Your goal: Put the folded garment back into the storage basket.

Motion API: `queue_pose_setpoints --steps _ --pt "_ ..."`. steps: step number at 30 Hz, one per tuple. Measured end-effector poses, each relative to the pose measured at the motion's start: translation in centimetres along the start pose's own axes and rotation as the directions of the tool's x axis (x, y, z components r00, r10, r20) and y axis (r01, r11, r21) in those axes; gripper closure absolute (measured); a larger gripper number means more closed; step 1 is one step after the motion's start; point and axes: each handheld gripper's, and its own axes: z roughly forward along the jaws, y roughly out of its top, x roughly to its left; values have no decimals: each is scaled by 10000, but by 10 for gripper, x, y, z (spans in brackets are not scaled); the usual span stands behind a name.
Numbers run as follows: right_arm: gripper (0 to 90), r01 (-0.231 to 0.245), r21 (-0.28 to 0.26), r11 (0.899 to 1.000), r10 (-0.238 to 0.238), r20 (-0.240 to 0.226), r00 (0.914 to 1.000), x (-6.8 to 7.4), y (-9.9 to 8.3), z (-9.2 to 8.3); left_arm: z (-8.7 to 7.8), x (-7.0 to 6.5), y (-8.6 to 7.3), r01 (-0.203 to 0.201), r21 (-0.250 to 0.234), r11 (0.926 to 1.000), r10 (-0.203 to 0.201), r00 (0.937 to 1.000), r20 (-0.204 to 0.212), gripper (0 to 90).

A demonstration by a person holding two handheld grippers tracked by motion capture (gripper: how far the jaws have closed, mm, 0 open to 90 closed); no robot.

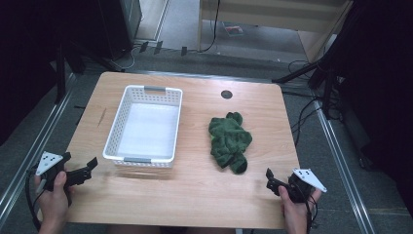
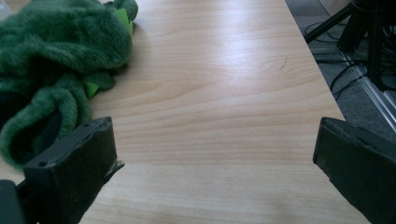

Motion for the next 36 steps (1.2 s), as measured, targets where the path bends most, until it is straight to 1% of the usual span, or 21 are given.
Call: queue_pose_setpoints --steps 2,4,5,6,9,11,12,13,14,15,17,21,22,25,27,30,34,36 --pt "8 -55 9 10000 55 -6 10000 4 3 -1 1 0 1 -15 123 9999 14 10000 55 7" --pt "44 -121 -31 9999 120 -157 9998 8 8 -3 1 0 1 -28 148 9999 27 10000 85 7" --pt "52 -153 55 9999 155 -239 9996 11 10 -4 1 0 1 -42 155 9999 41 10000 68 7" --pt "51 -35 55 10000 37 -341 9994 13 12 -5 1 -1 0 -99 112 9999 99 9999 19 7" --pt "54 5 34 10000 -4 -335 9994 21 19 -8 0 -5 0 -322 -54 9995 322 9995 -75 7" --pt "110 64 68 10000 -62 -268 9996 25 24 -9 0 -5 0 -301 -76 9995 300 9995 -137 7" --pt "129 83 227 9997 -77 -296 9995 28 27 -9 0 -5 0 -223 -101 9997 222 9997 -115 7" --pt "125 239 490 9985 -229 -211 9995 32 31 -7 0 -4 0 -186 -85 9998 185 9998 -68 7" --pt "124 397 542 9977 -394 -68 9992 35 33 -6 -1 -3 -1 -138 -179 9997 138 9999 -12 7" --pt "110 530 615 9967 -528 -45 9986 39 36 -6 -2 -3 -1 -131 -229 9997 132 9999 42 7" --pt "65 512 700 9962 -498 -225 9985 44 39 -4 -3 -2 -2 -33 -323 9995 37 9999 122 7" --pt "43 607 773 9952 -577 -402 9975 55 47 1 -2 -2 -1 -47 -242 9997 50 9999 160 7" --pt "41 564 808 9951 -527 -469 9975 57 48 2 -2 -2 -1 -120 -178 9998 124 9997 226 7" --pt "40 550 954 9939 -490 -642 9967 67 56 8 -2 -3 -2 -284 -241 9993 294 9988 385 7" --pt "40 624 1022 9928 -564 -615 9965 73 61 12 -2 -3 -2 -333 -262 9991 344 9986 408 7" --pt "49 625 1085 9921 -561 -611 9966 82 68 17 -2 -3 -1 -242 -237 9994 252 9988 430 7" --pt "71 825 1197 9894 -746 -687 9948 95 78 24 -1 -2 -1 -194 -98 9998 198 9987 465 7" --pt "72 826 1188 9895 -752 -654 9950 101 82 27 0 -2 0 -171 -23 9999 172 9988 456 7"
